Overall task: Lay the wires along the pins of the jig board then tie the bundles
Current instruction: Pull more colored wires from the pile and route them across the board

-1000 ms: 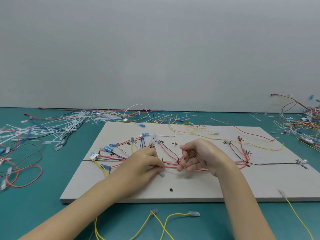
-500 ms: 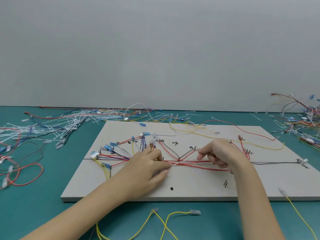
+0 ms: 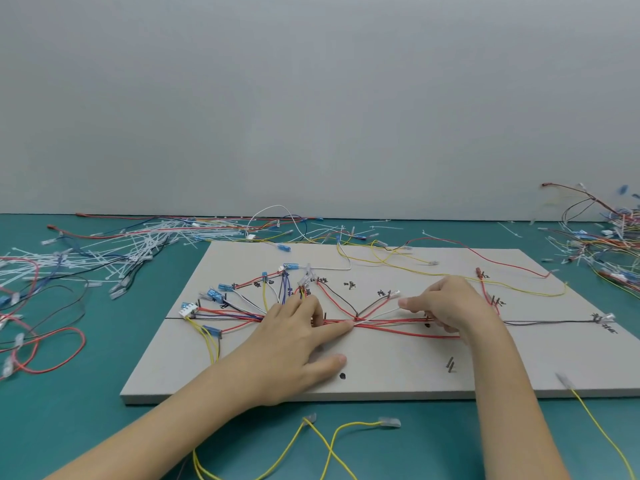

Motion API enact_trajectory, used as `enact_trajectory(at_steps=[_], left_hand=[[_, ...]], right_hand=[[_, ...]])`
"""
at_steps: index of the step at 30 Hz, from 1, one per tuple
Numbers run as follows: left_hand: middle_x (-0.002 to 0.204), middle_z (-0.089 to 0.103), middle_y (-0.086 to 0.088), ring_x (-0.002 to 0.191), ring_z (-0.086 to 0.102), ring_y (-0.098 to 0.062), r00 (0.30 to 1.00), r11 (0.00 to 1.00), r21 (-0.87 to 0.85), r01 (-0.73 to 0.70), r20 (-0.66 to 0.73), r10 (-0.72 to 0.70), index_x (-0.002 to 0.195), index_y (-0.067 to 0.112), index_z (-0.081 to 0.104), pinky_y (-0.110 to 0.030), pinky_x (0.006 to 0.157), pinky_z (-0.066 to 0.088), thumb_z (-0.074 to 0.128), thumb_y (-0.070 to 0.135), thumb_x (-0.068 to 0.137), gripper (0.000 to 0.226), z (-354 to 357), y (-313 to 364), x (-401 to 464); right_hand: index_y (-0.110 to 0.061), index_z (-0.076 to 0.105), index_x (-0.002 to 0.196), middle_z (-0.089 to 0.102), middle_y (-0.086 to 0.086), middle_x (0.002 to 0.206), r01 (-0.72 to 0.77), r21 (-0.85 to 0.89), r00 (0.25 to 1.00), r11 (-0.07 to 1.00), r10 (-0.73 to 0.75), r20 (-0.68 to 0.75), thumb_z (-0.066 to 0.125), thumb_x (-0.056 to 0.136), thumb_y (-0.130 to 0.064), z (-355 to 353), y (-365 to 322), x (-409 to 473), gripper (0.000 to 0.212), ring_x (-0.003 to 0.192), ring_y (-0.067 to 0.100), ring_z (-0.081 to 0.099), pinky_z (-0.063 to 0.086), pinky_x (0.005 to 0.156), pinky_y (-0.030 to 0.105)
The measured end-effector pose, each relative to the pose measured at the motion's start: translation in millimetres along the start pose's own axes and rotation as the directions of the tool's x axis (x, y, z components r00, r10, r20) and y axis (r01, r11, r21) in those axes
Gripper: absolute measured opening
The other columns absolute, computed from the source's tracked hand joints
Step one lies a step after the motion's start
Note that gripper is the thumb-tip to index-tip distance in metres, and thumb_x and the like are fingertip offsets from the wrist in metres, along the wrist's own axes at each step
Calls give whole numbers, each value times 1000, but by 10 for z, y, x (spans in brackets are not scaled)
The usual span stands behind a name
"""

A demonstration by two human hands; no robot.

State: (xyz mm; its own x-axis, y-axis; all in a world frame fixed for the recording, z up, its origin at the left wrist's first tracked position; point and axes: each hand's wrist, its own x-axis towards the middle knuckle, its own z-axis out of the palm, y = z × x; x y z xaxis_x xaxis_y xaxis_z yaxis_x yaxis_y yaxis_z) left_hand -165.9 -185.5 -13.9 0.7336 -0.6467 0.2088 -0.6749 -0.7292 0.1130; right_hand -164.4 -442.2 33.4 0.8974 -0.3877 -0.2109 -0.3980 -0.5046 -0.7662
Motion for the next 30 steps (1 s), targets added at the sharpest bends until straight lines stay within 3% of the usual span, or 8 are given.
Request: enact_trajectory(at_steps=[3, 6, 10, 15, 19, 23, 30], left_hand=[[109, 32, 10, 108, 29, -11, 1000, 1000, 3, 1, -1, -1, 146, 50, 26, -29, 100, 26, 29, 66, 91, 57, 9, 1, 5], [109, 31, 11, 108, 28, -11, 1000, 1000, 2, -2, -5, 2, 145, 49, 26, -28, 99, 26, 27, 67, 91, 57, 17, -10, 8], [109, 32, 11, 108, 29, -11, 1000, 1000, -2, -3, -8, 3, 145, 50, 27, -29, 98, 26, 26, 68, 90, 58, 25, -13, 9], [109, 32, 11, 108, 29, -11, 1000, 1000, -5, -3, -17, 3, 144, 49, 29, -29, 99, 27, 24, 68, 88, 60, 30, -21, 4], [107, 30, 11, 104, 26, -9, 1000, 1000, -1, -5, -17, 5, 144, 49, 28, -28, 97, 27, 22, 70, 87, 61, 33, -19, 11], [106, 30, 12, 103, 27, -9, 1000, 1000, 1, -7, -19, 7, 144, 49, 28, -28, 96, 27, 21, 70, 87, 62, 36, -27, 9], [108, 30, 11, 107, 27, -10, 1000, 1000, -3, -1, -19, 1, 144, 49, 28, -29, 99, 28, 23, 70, 87, 61, 38, -17, 14]], right_hand=[[-1, 67, 73, 52, 12, 64, -23, 61, 999, 998, 21, 41, 80, 75, -18, -76, 53, 26, 22, 54, 21, 39, 29, 49, 26], [3, 72, 80, 58, 6, 57, -40, 116, 999, 992, 37, 27, 78, 77, -11, -133, 81, 28, 16, 43, 12, 43, 31, 40, 18], [-2, 73, 81, 56, 3, 52, -66, 128, 998, 990, 67, -7, 76, 76, -5, -206, 110, 8, 7, 45, 12, 39, 28, 40, 19], [-3, 67, 86, 54, 6, 55, -109, 80, 994, 991, 110, -19, 79, 76, -4, -212, 95, -23, 16, 32, 9, 38, 27, 34, 17], [-4, 63, 85, 50, 8, 63, -104, 21, 994, 994, 105, -43, 85, 71, -16, -247, 113, -45, 29, 46, 17, 34, 26, 46, 26], [-8, 52, 73, 41, 6, 51, -99, -63, 994, 993, 96, -57, 85, 72, -24, -258, 107, -73, 36, 42, 18, 29, 25, 48, 26], [-2, 55, 74, 48, 11, 58, -116, -78, 993, 990, 114, -28, 69, 89, -18, -199, 113, -12, 25, 49, 22, 40, 39, 65, 33]])
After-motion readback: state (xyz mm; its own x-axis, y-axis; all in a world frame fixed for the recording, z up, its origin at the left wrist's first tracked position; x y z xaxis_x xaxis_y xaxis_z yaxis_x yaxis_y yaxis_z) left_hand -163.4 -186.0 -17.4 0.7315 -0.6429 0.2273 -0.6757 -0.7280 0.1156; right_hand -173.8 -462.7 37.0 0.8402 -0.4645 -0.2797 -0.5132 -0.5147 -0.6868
